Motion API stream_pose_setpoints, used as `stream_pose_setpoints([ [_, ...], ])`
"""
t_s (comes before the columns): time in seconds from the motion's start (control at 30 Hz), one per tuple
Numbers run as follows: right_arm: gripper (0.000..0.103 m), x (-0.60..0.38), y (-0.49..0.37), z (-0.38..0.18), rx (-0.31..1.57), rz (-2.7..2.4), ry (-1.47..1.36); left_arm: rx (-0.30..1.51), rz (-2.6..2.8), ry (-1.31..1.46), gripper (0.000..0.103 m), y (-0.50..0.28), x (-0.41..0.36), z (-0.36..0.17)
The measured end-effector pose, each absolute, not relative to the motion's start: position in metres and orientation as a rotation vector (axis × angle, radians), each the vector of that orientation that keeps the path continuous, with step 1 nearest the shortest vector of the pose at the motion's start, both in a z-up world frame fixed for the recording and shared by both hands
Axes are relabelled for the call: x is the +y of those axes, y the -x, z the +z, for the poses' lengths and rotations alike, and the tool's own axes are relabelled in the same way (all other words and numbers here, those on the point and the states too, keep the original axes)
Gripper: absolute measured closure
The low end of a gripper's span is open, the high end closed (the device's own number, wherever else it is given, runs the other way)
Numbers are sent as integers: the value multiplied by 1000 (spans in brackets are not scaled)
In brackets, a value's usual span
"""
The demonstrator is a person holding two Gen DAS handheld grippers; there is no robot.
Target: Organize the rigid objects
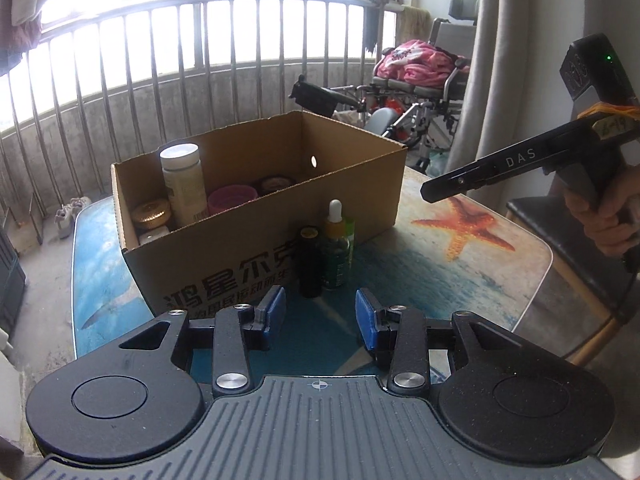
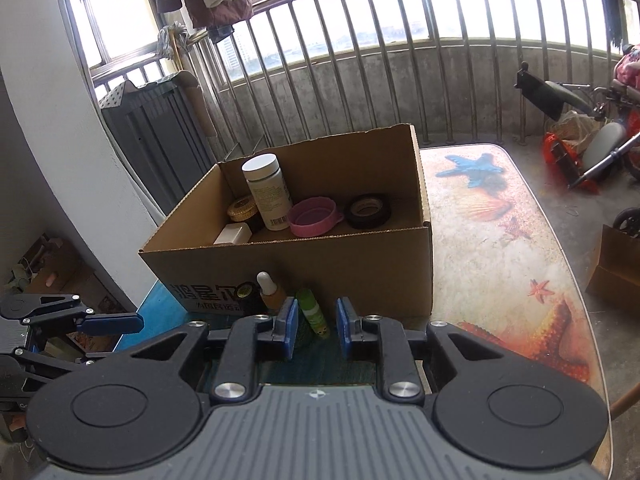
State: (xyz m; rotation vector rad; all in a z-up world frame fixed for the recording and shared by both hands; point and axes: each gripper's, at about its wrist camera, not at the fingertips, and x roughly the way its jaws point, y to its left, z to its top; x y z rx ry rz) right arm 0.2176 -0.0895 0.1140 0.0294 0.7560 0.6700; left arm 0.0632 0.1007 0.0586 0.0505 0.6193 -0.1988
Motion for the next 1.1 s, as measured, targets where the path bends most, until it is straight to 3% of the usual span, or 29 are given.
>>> stream_pose_setpoints([
  [0.43, 79, -82, -206, 89, 835, 682, -17, 668, -238, -52, 63, -48, 82, 24],
  [0.57, 63, -85, -209, 87, 836, 660, -23, 657, -249, -51, 57, -53, 80, 24],
  [0.9, 63, -74, -231, 73, 855, 653, -70, 507, -157, -32, 53, -96, 88, 6],
  [1.1, 63, -66, -248, 70, 850, 659, -117, 493, -147, -1, 58, -124, 92, -6],
])
